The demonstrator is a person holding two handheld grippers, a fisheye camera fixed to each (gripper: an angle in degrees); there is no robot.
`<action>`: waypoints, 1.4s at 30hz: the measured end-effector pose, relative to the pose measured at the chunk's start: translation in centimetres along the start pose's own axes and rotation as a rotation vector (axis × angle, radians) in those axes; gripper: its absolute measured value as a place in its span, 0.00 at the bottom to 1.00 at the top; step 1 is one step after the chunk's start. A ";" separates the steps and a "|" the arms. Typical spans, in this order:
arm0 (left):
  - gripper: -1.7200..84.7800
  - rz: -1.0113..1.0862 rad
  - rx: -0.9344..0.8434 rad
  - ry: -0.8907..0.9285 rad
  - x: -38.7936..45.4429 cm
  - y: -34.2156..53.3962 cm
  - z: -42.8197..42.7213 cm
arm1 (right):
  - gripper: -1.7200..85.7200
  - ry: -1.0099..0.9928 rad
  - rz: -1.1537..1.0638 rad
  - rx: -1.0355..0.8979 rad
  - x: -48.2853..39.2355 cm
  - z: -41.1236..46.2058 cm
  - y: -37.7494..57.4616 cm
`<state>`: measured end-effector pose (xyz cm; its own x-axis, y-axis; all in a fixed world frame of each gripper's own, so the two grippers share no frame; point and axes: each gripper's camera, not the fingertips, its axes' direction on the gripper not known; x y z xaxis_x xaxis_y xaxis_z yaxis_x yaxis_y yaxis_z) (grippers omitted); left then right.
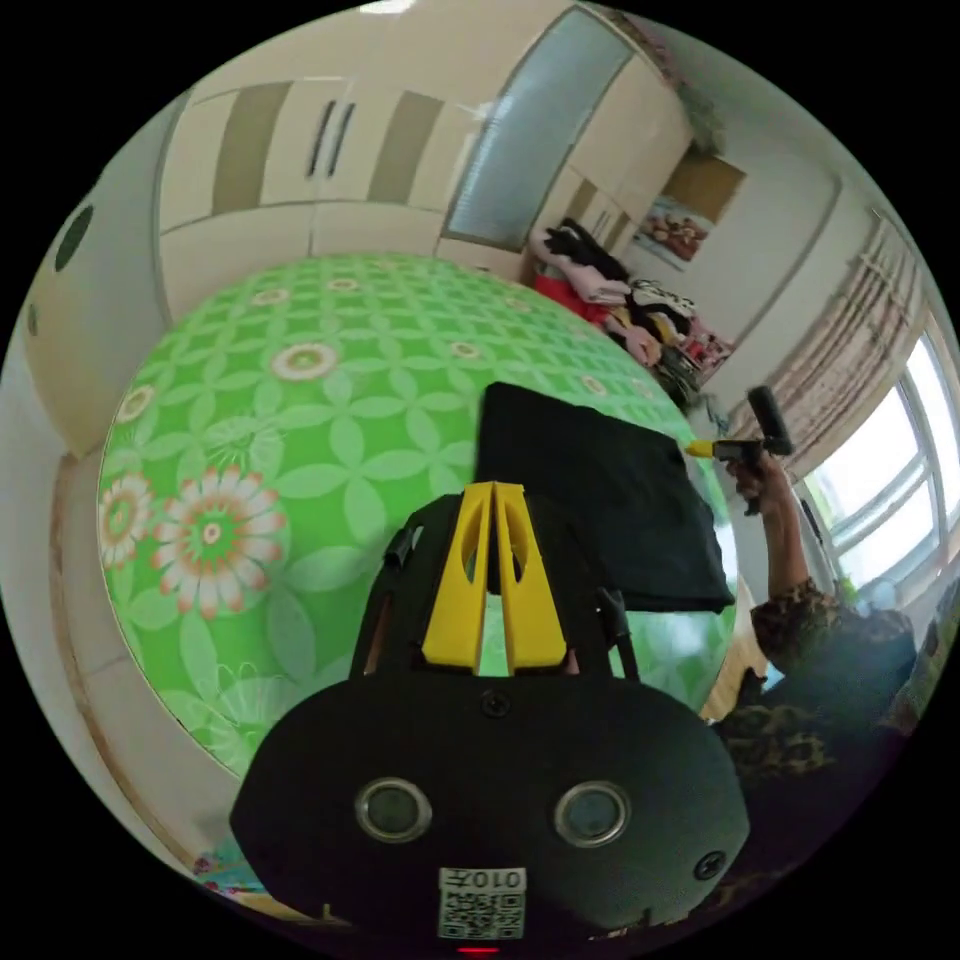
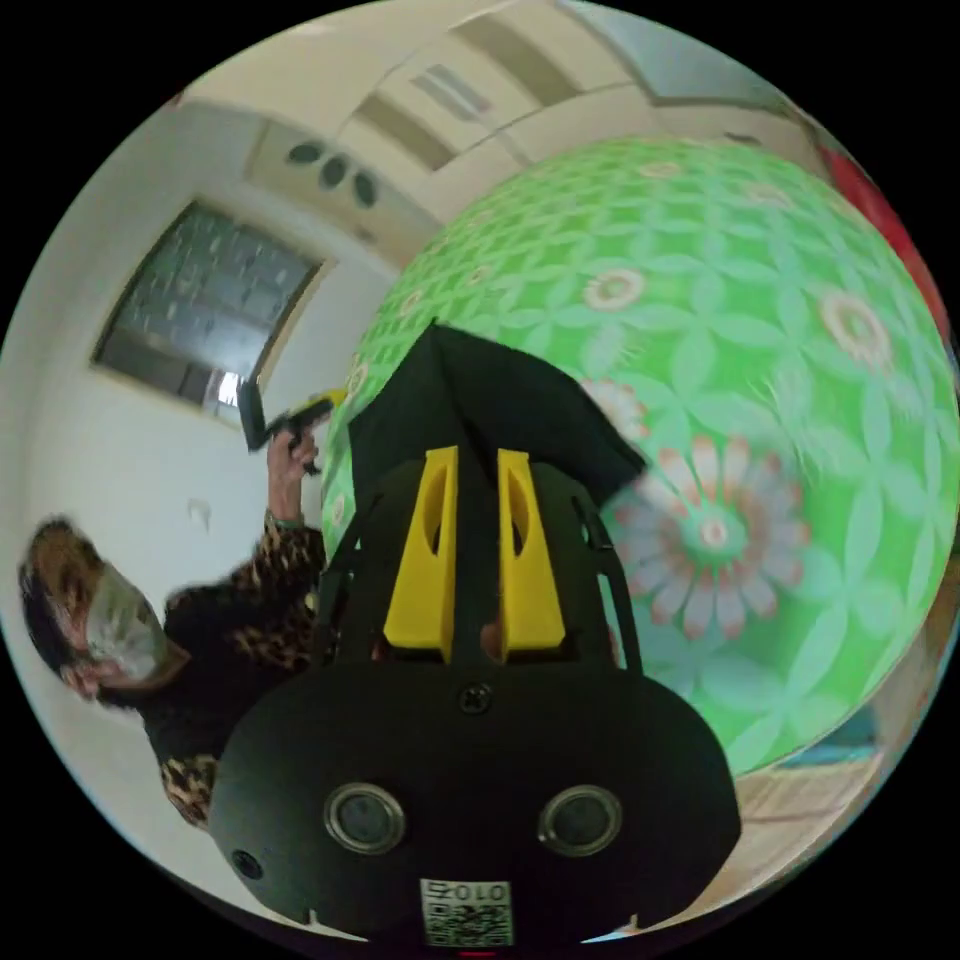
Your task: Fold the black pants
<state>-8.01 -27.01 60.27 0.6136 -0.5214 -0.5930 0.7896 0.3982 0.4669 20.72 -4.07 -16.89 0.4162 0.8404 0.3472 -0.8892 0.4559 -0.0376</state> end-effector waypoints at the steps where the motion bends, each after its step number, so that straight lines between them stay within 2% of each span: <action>1: 0.02 -0.002 -0.047 0.084 -1.4 -0.9 0.9 | 0.14 -0.006 0.023 0.013 0.7 0.0 1.0; 3: 0.02 0.021 -0.088 0.151 -2.1 -2.5 2.4 | 0.16 0.035 0.094 -0.013 1.4 0.6 1.6; 6: 0.02 0.056 -0.196 0.099 -1.7 -5.0 6.0 | 0.15 0.078 0.071 -0.048 0.2 2.8 1.3; 9: 0.02 0.106 -0.199 0.065 -0.5 -4.9 6.3 | 0.12 0.172 0.022 -0.110 -1.4 5.1 -1.0; 13: 0.02 0.073 -0.232 0.127 0.7 0.2 4.1 | 0.09 0.294 -0.131 -0.146 -3.6 6.8 -8.2; 15: 0.02 0.121 -0.260 0.191 3.4 3.7 3.6 | 0.08 0.278 -0.247 -0.127 -5.4 8.0 -11.9; 17: 0.02 0.267 -0.316 0.309 8.0 7.6 3.1 | 0.09 0.263 -0.360 -0.182 -7.8 10.5 -14.9; 18: 0.02 0.298 -0.319 0.327 8.9 8.4 2.8 | 0.09 0.331 -0.388 -0.245 -9.2 12.4 -16.3; 21: 0.02 0.297 -0.247 0.299 10.1 11.3 0.2 | 0.08 0.484 -0.427 -0.163 -12.4 12.4 -15.8; 24: 0.02 0.166 -0.112 0.280 7.2 12.8 -2.8 | 0.08 0.521 -0.388 -0.060 -12.9 9.0 -11.6; 26: 0.02 0.077 -0.032 0.331 4.4 12.4 -3.9 | 0.09 0.439 -0.327 -0.035 -11.9 6.5 -7.8; 29: 0.02 0.038 0.015 0.389 3.1 11.3 -3.4 | 0.12 0.197 -0.225 -0.018 -8.5 3.2 -0.1; 33: 0.02 0.048 -0.005 0.398 3.3 9.8 -1.5 | 0.16 -0.064 -0.018 0.015 -2.6 1.8 10.0; 37: 0.02 0.045 -0.059 0.370 3.3 7.9 -0.4 | 0.18 -0.107 0.058 0.045 -0.3 2.1 15.6; 42: 0.02 0.084 -0.143 0.312 4.6 7.6 0.6 | 0.17 -0.143 0.031 0.027 0.1 3.3 17.0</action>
<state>0.82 -26.79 61.47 0.6318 -0.2353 -0.7385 0.7157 0.5431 0.4392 5.04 2.79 -14.43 0.3585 0.8029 0.4764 -0.9070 0.4204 -0.0260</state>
